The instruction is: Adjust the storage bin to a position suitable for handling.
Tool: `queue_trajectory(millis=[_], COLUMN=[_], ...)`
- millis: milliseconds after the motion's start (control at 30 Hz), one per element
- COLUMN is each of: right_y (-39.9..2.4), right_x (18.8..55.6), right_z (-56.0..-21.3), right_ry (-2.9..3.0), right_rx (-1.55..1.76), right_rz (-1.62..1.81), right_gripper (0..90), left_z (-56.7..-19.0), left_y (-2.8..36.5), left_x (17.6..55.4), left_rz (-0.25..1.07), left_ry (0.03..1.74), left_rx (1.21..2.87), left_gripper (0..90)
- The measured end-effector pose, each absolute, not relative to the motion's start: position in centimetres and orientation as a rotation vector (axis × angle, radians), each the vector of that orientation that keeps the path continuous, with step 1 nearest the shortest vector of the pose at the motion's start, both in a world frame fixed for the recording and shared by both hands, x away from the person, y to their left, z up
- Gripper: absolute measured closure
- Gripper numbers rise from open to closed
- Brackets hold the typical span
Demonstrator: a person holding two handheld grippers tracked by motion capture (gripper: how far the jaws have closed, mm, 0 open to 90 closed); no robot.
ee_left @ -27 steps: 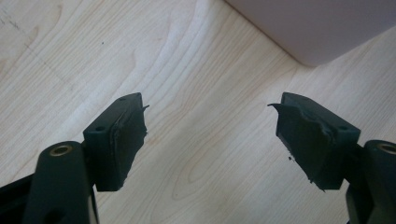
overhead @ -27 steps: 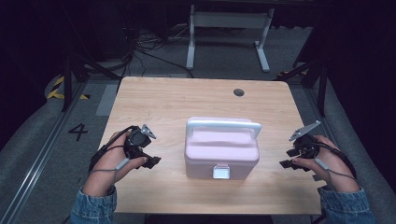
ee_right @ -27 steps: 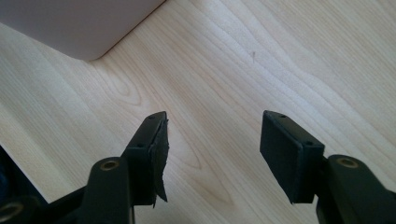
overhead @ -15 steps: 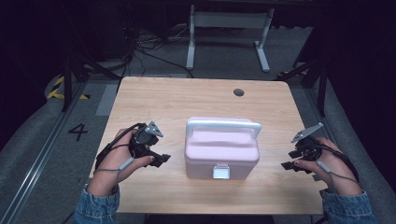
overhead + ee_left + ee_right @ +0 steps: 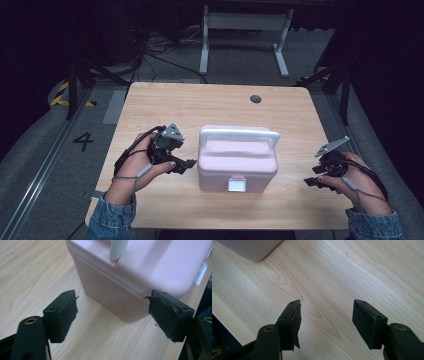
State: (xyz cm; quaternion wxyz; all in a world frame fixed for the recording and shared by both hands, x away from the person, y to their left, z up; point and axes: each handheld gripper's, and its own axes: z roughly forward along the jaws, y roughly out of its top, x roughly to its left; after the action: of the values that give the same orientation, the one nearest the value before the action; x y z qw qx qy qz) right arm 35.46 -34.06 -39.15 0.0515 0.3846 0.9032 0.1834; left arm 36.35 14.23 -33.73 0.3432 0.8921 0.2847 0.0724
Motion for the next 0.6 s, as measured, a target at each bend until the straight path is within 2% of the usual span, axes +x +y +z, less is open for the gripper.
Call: queue_trajectory(millis=[267, 600], right_y=[-34.4, -34.8], right_x=[35.0, 34.6], right_z=[-39.5, -39.7], right_ry=[2.747, 2.743], right_rx=[1.187, 1.201], right_rz=[0.562, 0.558], right_gripper=[40.6, 41.1], left_z=[-33.2, -33.6], left_y=[13.3, 11.7], left_x=[36.7, 37.2], left_rz=[0.195, 0.217], left_ry=[0.708, 0.723], left_rx=[2.166, 2.058], left_gripper=[22.7, 29.1])
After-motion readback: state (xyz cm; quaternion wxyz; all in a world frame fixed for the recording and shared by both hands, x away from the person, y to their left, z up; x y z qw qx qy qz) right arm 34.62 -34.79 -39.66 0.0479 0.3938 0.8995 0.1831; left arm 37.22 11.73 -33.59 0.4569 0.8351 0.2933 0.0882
